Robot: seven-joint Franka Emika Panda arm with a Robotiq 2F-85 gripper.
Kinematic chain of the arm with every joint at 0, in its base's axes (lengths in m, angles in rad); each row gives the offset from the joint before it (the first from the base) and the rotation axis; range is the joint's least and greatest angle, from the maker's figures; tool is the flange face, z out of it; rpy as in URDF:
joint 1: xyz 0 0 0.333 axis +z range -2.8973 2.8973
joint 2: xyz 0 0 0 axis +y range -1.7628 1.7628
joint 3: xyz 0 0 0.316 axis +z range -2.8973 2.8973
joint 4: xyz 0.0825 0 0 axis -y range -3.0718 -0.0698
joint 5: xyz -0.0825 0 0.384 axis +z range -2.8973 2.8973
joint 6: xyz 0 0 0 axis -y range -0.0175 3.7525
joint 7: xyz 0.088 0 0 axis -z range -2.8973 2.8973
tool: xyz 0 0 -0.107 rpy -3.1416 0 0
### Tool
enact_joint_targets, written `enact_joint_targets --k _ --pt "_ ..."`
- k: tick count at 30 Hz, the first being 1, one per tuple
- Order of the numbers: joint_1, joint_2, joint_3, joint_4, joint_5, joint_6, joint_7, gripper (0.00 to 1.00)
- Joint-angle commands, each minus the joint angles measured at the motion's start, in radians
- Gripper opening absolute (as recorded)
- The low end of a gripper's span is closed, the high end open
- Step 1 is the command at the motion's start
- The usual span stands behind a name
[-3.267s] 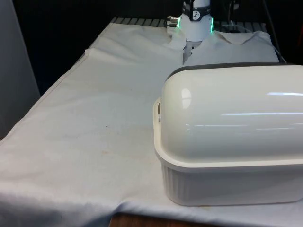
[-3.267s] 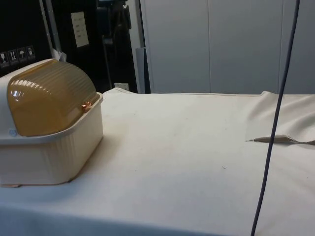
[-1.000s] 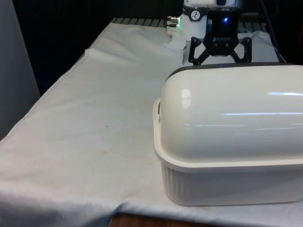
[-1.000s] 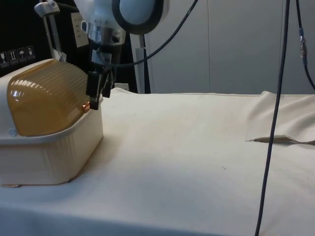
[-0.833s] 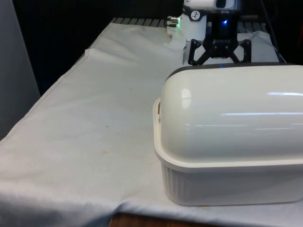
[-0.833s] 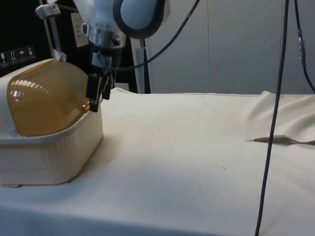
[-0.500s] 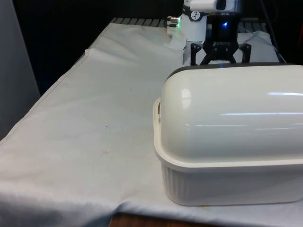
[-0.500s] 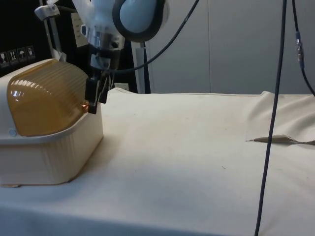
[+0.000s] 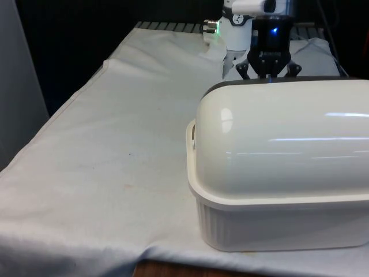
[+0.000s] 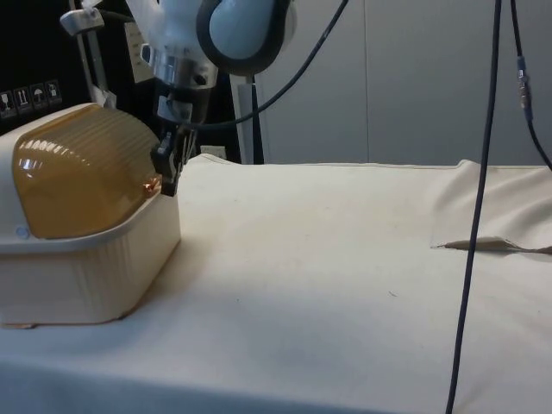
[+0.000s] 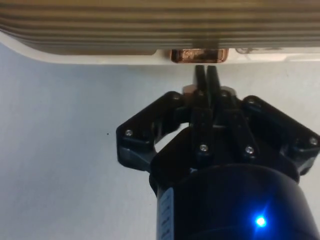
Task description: Open the lid, then close it.
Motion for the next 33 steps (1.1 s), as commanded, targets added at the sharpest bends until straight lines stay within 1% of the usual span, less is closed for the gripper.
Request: enact_joint_targets --k 1,2,5,9,10,11,14,18,20,21,22,29,30,31,32,33 --pt "0.000 0.001 0.004 0.005 0.005 0.004 -0.001 0.04" --pt "0.000 0.000 0.005 0.006 0.006 0.001 0.000 0.00" --pt "0.000 0.000 0.009 0.010 0.010 -0.006 0.001 0.00" --pt "-0.005 -0.002 0.020 0.013 0.021 -0.020 0.000 0.00" --pt "0.002 -0.001 0.006 0.010 0.003 -0.011 0.008 0.00" --pt "-0.006 -0.002 0.021 0.013 0.023 -0.021 -0.002 0.00" --pt "-0.007 -0.003 0.024 0.012 0.028 -0.022 -0.005 0.00" --pt "-0.005 -0.005 0.020 0.010 0.023 -0.031 -0.004 0.00" --pt "-0.005 -0.005 0.020 0.013 0.024 -0.051 -0.005 0.00" --pt "0.002 -0.001 0.008 0.013 0.008 -0.038 0.007 0.00" --pt "-0.005 -0.005 0.020 0.015 0.023 -0.058 -0.005 0.00" --pt "-0.003 -0.005 0.019 0.030 0.021 -0.116 -0.001 0.00" --pt "-0.002 -0.006 0.019 0.032 0.021 -0.122 0.000 0.00" --pt "0.002 -0.002 0.011 0.032 0.008 -0.112 0.007 0.00" --pt "-0.002 -0.007 0.019 0.033 0.021 -0.128 0.000 0.00" --pt "-0.002 -0.007 0.019 0.035 0.020 -0.133 0.001 0.00"
